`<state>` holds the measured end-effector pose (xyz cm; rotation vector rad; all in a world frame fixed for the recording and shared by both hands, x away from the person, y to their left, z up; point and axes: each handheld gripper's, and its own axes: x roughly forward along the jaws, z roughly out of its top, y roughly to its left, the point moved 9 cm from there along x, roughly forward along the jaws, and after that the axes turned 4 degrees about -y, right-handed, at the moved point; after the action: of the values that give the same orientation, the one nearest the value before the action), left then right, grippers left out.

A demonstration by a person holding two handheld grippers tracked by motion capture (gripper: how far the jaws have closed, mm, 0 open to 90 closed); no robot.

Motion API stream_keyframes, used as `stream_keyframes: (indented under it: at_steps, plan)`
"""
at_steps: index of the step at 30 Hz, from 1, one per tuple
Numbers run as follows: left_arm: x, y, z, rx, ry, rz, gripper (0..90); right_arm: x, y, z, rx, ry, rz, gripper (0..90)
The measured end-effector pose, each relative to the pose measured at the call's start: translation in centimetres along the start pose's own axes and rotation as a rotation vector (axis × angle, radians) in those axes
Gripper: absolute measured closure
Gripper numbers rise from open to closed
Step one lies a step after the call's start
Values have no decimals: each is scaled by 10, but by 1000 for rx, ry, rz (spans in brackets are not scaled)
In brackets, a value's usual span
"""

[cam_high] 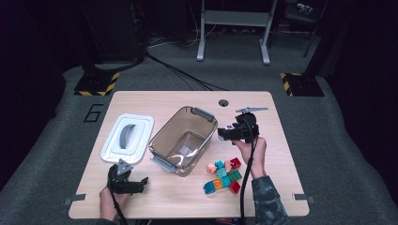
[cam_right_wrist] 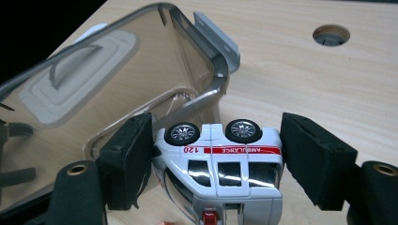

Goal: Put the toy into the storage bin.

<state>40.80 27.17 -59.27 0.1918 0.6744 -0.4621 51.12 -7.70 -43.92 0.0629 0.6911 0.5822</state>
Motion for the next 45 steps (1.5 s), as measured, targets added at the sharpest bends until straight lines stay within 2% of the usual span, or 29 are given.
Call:
stream_keyframes:
  at_steps: [8, 14, 15, 19, 21, 24, 29, 36, 39, 45]
  plan:
    - [0, 0, 0, 1, 0, 0, 40, 0, 15, 30, -53, -20, 6, 269]
    - [0, 0, 0, 0, 0, 0, 40, 18, 28, 46, -97, -8, 29, 269]
    - [0, 0, 0, 0, 0, 0, 40, 21, 31, 47, -93, -2, 30, 269]
    - [0, 0, 0, 0, 0, 0, 40, 39, 41, 49, -133, 29, 43, 269]
    - [0, 0, 0, -1, 0, -1, 40, 48, 47, 48, -136, 56, 47, 269]
    - [0, 0, 0, -1, 0, -1, 40, 62, 54, 45, -168, 88, 56, 269]
    - [0, -1, 0, -9, -1, -3, 40, 76, 61, 35, -196, 137, 55, 269]
    - [0, 0, 0, -3, 0, 0, 39, 83, 59, 21, -210, 185, 60, 269]
    - [0, 0, 0, 0, 4, -1, 39, 84, 58, 18, -202, 193, 57, 269]
    - [0, 0, 0, -2, 0, 1, 39, 83, 58, 15, -223, 192, 57, 268]
